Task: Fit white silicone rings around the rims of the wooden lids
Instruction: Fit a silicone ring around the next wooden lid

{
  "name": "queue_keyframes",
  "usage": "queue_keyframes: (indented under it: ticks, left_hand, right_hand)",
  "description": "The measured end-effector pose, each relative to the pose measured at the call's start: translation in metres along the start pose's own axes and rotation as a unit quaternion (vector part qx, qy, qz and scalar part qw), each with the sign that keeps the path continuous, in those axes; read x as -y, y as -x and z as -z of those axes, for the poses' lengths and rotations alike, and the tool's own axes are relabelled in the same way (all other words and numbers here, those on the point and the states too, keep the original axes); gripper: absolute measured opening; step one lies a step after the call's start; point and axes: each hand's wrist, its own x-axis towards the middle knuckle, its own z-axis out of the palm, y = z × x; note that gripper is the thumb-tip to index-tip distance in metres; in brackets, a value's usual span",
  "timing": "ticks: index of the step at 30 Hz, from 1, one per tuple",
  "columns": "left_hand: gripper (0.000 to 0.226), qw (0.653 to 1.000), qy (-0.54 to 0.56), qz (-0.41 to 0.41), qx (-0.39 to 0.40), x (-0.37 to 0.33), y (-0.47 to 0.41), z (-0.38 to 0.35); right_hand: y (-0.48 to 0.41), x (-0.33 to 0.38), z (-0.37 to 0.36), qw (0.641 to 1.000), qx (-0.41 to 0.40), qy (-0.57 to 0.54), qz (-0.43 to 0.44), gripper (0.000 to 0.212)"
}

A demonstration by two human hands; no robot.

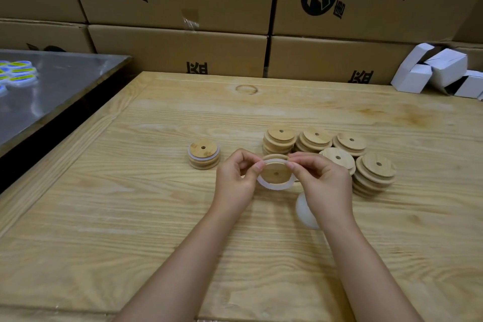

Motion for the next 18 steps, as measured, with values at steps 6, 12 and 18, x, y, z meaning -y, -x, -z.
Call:
queue_keyframes:
  ticks: [6, 12, 18]
  left_hand:
    - [0.019, 1.000, 0.004, 0.006, 0.010, -0.0038, 0.0010, 0.0012]
    - [0.011, 0.998, 0.058, 0.017, 0.032, -0.0066, 0.0016, 0.0050]
    - [0.013, 0.998, 0.051, 0.032, 0.029, -0.0057, 0.0002, 0.0036]
  right_hand:
    - [-0.0018, -0.0018, 0.0020, 1.000, 0.004, -0.014, -0.027, 0.017]
    - [-0.0011, 0.0000, 0.0025, 0.999, -0.005, -0.035, -0.034, 0.015]
    - [-0.0004, 0.0019, 0.0014, 0.999, -0.018, -0.025, -0.021, 0.011]
